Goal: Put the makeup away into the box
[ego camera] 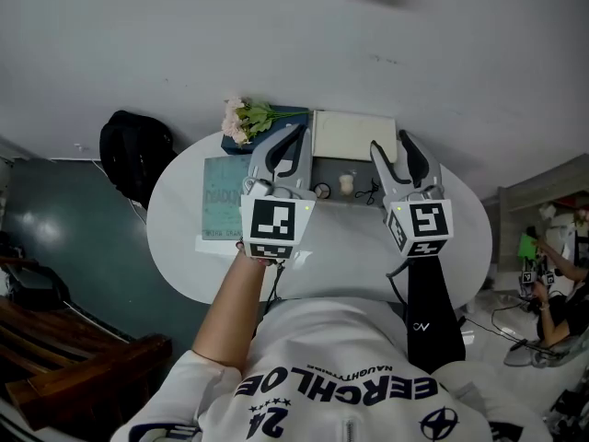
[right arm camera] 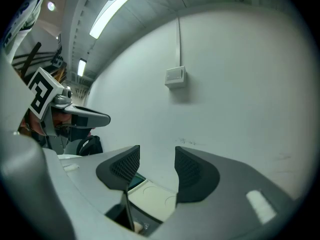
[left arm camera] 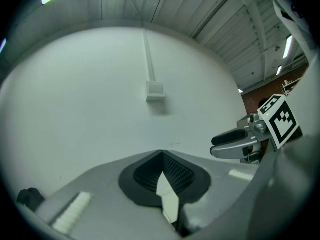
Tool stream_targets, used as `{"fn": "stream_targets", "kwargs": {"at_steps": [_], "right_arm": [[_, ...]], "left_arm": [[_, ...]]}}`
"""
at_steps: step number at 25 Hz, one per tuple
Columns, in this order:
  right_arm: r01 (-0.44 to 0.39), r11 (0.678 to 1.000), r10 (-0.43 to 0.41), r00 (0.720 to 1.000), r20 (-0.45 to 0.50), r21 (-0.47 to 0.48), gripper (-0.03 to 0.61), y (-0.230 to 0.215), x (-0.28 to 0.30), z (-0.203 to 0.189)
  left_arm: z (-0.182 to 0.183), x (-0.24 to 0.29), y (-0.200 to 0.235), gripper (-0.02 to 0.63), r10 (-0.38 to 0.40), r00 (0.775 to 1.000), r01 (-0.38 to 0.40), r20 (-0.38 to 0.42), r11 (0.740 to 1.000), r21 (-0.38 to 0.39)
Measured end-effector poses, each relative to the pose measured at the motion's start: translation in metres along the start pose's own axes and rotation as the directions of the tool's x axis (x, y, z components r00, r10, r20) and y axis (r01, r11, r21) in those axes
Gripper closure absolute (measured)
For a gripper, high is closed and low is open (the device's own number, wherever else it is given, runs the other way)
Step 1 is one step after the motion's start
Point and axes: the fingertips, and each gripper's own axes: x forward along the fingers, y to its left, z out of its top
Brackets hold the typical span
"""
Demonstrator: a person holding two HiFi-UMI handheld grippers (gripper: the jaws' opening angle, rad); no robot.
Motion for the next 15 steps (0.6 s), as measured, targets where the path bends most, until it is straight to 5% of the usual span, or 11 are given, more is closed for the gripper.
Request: {"fn": "stream_targets", "kwargs": {"at_steps": [9,10,11,15], "right_arm": [[0.031,0.999,-0.032,0.999,0.003,0.039,0.333,0.002,-0.012,0.002],[0.042,0.999,-0.042,0.999,0.001,0.033,0.38,0.002,-0.013,0.002],[0.053,0.998,-0.053,0.999,0.002,0.03,0.515,0.002,-0.015,0.003],[0.069,0.997,-0.069,0.998,0.006,0.02,0.551,0.004,-0.019,0.004]], "left_arm": [[0.002,-0.012,-0.005,0.614,-0.022,1.0,0.022,0.009,1.0,-0.006],[0.002,-0.013,-0.004,0.614,-0.021,1.0,0.021,0.01,1.0,-0.007],[0.001,-0.014,-0.003,0.614,-0.02,1.0,0.02,0.01,1.0,-0.008],[-0.001,-0.019,0.0,0.614,-0.016,1.0,0.016,0.008,1.0,-0.012]]}}
